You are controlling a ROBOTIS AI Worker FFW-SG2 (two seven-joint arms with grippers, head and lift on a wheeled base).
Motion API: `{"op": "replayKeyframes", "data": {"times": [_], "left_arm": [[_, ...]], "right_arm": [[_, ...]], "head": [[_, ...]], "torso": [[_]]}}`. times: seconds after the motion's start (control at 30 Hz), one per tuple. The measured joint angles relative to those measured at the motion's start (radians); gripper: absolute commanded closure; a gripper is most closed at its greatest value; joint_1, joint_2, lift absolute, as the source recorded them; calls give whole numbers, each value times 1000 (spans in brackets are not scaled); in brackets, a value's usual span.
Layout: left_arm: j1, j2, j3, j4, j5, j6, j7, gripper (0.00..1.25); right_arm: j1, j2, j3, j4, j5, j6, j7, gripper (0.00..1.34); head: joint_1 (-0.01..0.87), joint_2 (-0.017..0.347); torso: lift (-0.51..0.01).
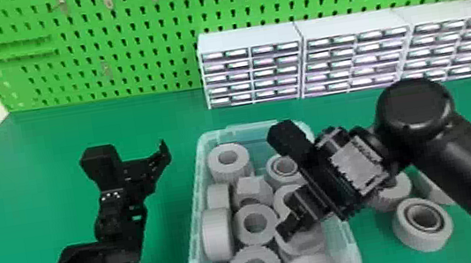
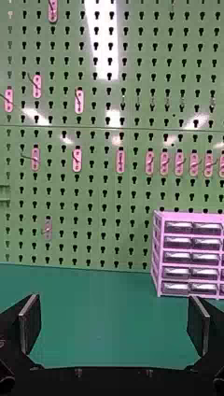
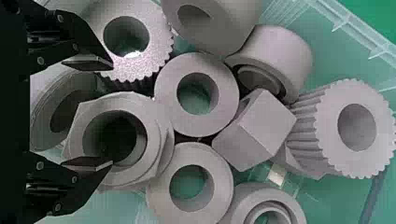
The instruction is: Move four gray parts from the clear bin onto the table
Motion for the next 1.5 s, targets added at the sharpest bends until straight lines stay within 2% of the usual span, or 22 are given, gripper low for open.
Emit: {"op": "replayKeyframes", "data": {"times": [1.0,1.5], "left_arm": [[-9,0,-5,0,2,0,0,102],[-21,2,-6,2,-1,0,1,102]], "right_arm": [[3,7,13,31,2,-13,0,568],[-34,23,55,48,-1,-28,0,568]], "head": [[693,72],[693,72]], "torso": [[-52],[-52]]}}
